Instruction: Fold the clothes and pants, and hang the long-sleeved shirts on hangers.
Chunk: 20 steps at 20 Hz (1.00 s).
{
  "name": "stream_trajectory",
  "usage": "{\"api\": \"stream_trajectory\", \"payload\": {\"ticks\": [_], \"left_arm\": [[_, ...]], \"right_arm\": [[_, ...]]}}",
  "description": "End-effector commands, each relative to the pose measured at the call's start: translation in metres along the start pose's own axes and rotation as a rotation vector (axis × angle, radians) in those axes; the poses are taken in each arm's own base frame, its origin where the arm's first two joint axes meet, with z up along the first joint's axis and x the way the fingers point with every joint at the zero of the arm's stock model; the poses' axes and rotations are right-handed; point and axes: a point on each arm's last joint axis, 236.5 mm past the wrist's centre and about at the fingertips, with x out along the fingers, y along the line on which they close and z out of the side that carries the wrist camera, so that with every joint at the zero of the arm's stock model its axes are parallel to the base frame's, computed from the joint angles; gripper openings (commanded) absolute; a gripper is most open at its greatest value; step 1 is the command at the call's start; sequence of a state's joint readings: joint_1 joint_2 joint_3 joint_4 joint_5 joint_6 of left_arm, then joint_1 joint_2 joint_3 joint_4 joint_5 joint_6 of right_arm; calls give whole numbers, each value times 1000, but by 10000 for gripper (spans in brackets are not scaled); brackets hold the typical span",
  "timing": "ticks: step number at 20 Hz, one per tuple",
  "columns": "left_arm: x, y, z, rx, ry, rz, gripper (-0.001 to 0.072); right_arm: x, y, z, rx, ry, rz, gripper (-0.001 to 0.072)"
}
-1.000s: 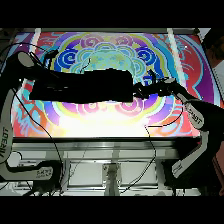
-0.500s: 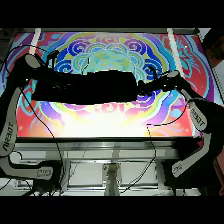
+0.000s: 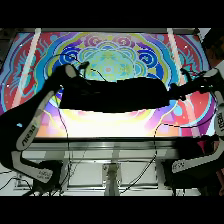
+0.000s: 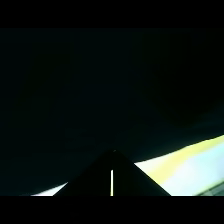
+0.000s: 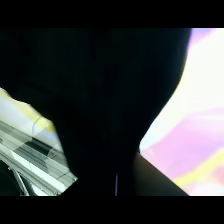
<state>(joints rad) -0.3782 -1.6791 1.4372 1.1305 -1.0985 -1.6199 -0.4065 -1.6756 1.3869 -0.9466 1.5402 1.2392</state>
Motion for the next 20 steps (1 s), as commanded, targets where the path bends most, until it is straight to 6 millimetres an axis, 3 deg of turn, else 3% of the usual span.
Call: {"api": "stream_trajectory", "payload": {"ticks": [1,3,6,8,11,14,16,18,20], "left_arm": [[63,-43,-34,63,84,0,5],[87,-59,-50,99,114,-3,5],[100,-80,-54,113,94,-36,4],[92,-86,-36,121,18,-49,4],[42,-61,14,92,-131,-31,4],[-40,-5,65,28,-310,30,5],[-96,31,87,-44,-421,47,5],[-143,62,98,-102,-513,68,5],[-175,86,103,-147,-575,88,5]], "right_arm": [[-53,-19,-10,38,-45,-11,14],[-76,-6,-6,-4,-81,-17,14],[-108,39,12,-126,-160,-11,14],[-121,86,27,-202,-223,20,13],[-108,165,37,-369,-256,31,12],[-52,253,32,-539,-254,64,12],[0,311,18,-656,-242,87,11],[61,364,-4,-763,-225,122,10],[131,398,-34,-834,-176,146,9]]}}
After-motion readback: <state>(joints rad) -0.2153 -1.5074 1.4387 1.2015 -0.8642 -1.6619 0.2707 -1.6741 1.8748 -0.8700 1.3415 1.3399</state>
